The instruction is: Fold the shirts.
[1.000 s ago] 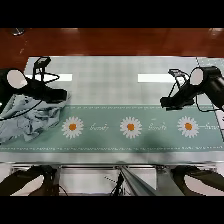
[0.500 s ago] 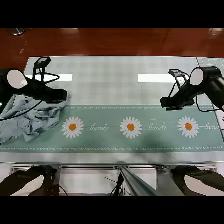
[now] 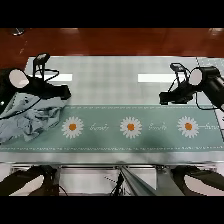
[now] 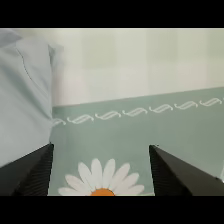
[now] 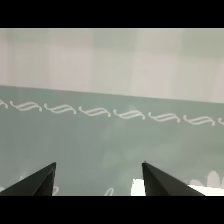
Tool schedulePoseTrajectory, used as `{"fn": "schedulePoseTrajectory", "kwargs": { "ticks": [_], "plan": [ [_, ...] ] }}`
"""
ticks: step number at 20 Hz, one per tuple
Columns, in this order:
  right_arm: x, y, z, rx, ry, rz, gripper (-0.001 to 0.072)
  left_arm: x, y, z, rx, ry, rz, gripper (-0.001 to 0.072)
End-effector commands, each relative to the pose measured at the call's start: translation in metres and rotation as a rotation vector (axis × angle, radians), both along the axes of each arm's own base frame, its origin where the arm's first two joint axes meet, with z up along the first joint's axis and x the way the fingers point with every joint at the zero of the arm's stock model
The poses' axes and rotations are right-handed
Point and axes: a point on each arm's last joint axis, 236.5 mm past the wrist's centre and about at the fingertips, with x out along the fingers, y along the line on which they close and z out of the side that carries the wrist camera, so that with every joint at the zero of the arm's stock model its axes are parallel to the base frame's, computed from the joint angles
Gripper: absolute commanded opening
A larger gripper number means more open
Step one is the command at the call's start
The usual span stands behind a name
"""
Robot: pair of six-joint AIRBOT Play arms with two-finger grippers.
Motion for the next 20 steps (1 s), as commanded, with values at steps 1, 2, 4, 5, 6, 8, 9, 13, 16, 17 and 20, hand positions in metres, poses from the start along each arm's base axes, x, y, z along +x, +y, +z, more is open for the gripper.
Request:
{"fn": "schedulePoseTrajectory", "kwargs": {
  "ticks": [1,2,4,5,6,8,9,13,16,17,20],
  "plan": [
    [0.015,0.0,-0.001,0.003,-0.052,-0.026,0.062,0.019,0.061,0.004,0.226,-0.058,0.056,0.0705],
    [0.013,-0.001,-0.001,0.001,-0.044,-0.024,0.062,0.023,0.087,0.009,0.258,-0.069,0.132,0.0704],
    [0.008,0.0,-0.003,0.004,-0.023,-0.025,0.0619,0.019,0.13,0.006,0.251,-0.043,0.254,0.0703],
    [0.006,0.002,-0.003,0.013,-0.013,-0.027,0.062,0.012,0.153,-0.002,0.254,-0.007,0.312,0.0703],
    [0.004,0.005,-0.004,0.024,-0.005,-0.029,0.0619,0.005,0.17,-0.012,0.245,0.027,0.364,0.0703],
    [0.001,0.006,-0.006,0.031,0.004,-0.031,0.0619,-0.009,0.18,-0.04,0.154,0.118,0.453,0.0703],
    [0.0,0.006,-0.007,0.03,0.008,-0.032,0.0619,-0.013,0.178,-0.053,0.119,0.157,0.473,0.0703],
    [-0.007,0.014,-0.008,0.066,0.038,-0.036,0.0619,-0.022,0.172,-0.095,0.11,0.269,0.451,0.0703],
    [-0.01,0.026,-0.007,0.115,0.054,-0.038,0.0619,-0.024,0.156,-0.118,0.064,0.334,0.445,0.0702],
    [-0.01,0.033,-0.005,0.147,0.054,-0.04,0.0619,-0.026,0.152,-0.122,0.049,0.353,0.447,0.0701],
    [0.0,0.059,0.025,0.251,-0.002,0.024,0.0619,-0.036,0.139,-0.124,0.015,0.408,0.37,0.0049]
  ]
}}
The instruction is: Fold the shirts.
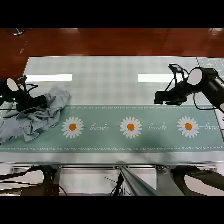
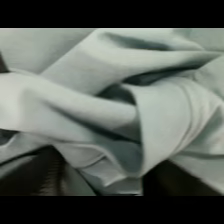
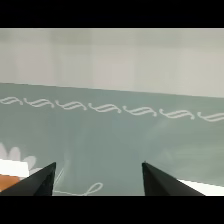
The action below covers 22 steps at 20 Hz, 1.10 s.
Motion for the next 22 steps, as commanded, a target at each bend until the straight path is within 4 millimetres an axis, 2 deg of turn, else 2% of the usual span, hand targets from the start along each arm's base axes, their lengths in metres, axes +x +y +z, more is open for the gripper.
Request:
{"fn": "schedulePoseTrajectory", "kwargs": {
  "ticks": [1,2,4,6,8,9,12,15,17,18,20,22],
  "plan": [
    [0.01,0.023,0.036,0.096,-0.066,0.041,0.0619,-0.008,-0.023,0.001,-0.1,0.049,-0.063,0.0041],
    [0.016,0.022,0.051,0.09,-0.109,0.045,0.0619,0.001,-0.035,0.013,-0.15,0.013,-0.091,0.0041],
    [0.026,0.015,0.088,0.063,-0.214,0.052,0.0619,0.035,-0.066,0.063,-0.274,-0.158,-0.108,0.0041],
    [0.028,0.009,0.128,0.044,-0.322,0.053,0.0619,0.072,-0.099,0.143,-0.403,-0.414,-0.133,0.0041],
    [0.02,0.007,0.164,0.049,-0.418,0.053,0.0619,0.088,-0.12,0.231,-0.487,-0.641,-0.158,0.0041],
    [0.012,0.005,0.182,0.048,-0.465,0.053,0.0619,0.087,-0.131,0.275,-0.515,-0.743,-0.191,0.0041],
    [-0.014,0.0,0.229,0.049,-0.592,0.053,0.0619,0.07,-0.156,0.383,-0.509,-0.974,-0.304,0.004],
    [-0.042,-0.003,0.265,0.066,-0.69,0.041,0.0619,0.04,-0.191,0.471,-0.494,-1.156,-0.451,0.0041],
    [-0.059,-0.005,0.283,0.075,-0.74,0.036,0.0619,0.018,-0.222,0.51,-0.528,-1.226,-0.54,0.004],
    [-0.067,-0.006,0.289,0.078,-0.76,0.034,0.0619,0.009,-0.237,0.519,-0.553,-1.245,-0.577,0.0041],
    [-0.08,-0.01,0.299,0.073,-0.792,0.033,0.0619,-0.008,-0.278,0.524,-0.635,-1.245,-0.654,0.0041],
    [-0.086,-0.024,0.302,0.026,-0.804,-0.005,0.0619,-0.023,-0.326,0.514,-0.741,-1.217,-0.712,0.0041]
  ]
}}
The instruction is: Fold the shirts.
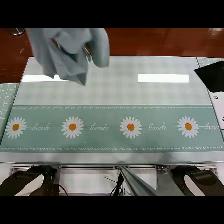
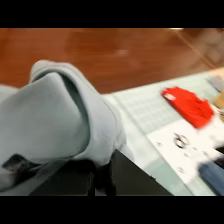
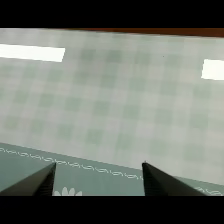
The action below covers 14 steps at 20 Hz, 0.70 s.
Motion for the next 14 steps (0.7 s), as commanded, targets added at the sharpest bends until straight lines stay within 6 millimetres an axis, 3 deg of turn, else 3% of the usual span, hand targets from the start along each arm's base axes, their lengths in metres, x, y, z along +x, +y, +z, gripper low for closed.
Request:
{"fn": "schedulePoseTrajectory", "kwargs": {
  "ticks": [1,2,4,7,9,12,14],
  "plan": [
    [-0.017,-0.021,0.009,-0.037,-0.03,-0.071,0.0619,-0.035,-0.075,0.001,-0.072,-0.01,-0.165,0.0041],
    [-0.017,-0.027,0.007,-0.052,-0.021,-0.091,0.0619,-0.042,-0.096,-0.015,-0.078,0.019,-0.203,0.0041],
    [-0.018,-0.033,0.002,-0.075,-0.005,-0.107,0.0619,-0.054,-0.129,-0.065,-0.036,0.1,-0.258,0.0041],
    [-0.022,-0.045,-0.013,-0.118,0.05,-0.141,0.0619,-0.072,-0.15,-0.165,0.063,0.295,-0.305,0.0041],
    [-0.024,-0.046,-0.034,-0.127,0.111,-0.144,0.0619,-0.084,-0.146,-0.238,0.135,0.437,-0.303,0.0041],
    [-0.022,-0.042,-0.083,-0.108,0.223,-0.149,0.0619,-0.109,-0.123,-0.348,0.245,0.653,-0.269,0.0042],
    [-0.017,-0.041,-0.115,-0.11,0.264,-0.153,0.0619,-0.126,-0.104,-0.4,0.3,0.772,-0.244,0.0045]
  ]
}}
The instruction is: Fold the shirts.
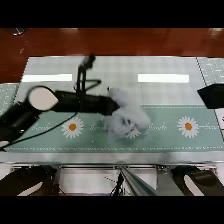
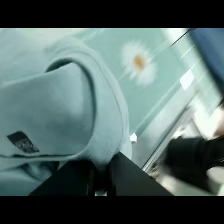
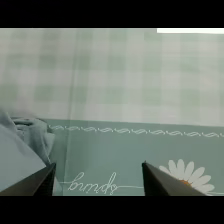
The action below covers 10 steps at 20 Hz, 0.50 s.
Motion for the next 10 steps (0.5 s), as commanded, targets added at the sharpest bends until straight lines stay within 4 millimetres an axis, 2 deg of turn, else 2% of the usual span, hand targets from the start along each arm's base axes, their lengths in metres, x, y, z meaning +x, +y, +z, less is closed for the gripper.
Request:
{"fn": "schedulePoseTrajectory", "kwargs": {
  "ticks": [1,2,3,5,6,7,8,9,10],
  "plan": [
    [0.006,0.0,-0.049,0.004,0.069,-0.017,0.0619,-0.034,0.033,-0.096,0.137,0.196,0.023,0.0091],
    [0.011,0.001,-0.056,0.006,0.058,-0.017,0.0618,-0.033,0.041,-0.104,0.152,0.225,0.035,0.037],
    [0.018,0.002,-0.055,0.01,0.028,-0.018,0.0618,-0.028,0.051,-0.105,0.158,0.242,0.053,0.0691],
    [0.034,0.006,-0.041,0.034,-0.057,-0.016,0.0618,-0.006,0.078,-0.09,0.151,0.27,0.094,0.0704],
    [0.041,0.008,-0.029,0.056,-0.104,-0.022,0.0618,0.01,0.094,-0.076,0.132,0.282,0.129,0.0703],
    [0.046,0.002,-0.016,0.039,-0.148,-0.036,0.0619,0.025,0.112,-0.06,0.114,0.27,0.159,0.0704],
    [0.048,-0.02,-0.007,-0.032,-0.173,-0.089,0.0618,0.043,0.134,-0.041,0.096,0.233,0.199,0.0703],
    [0.044,-0.063,-0.003,-0.136,-0.171,-0.208,0.0619,0.058,0.157,-0.025,0.08,0.204,0.26,0.0703],
    [0.032,-0.107,-0.005,-0.231,-0.138,-0.34,0.0619,0.071,0.183,-0.012,0.066,0.175,0.338,0.0703]
  ]
}}
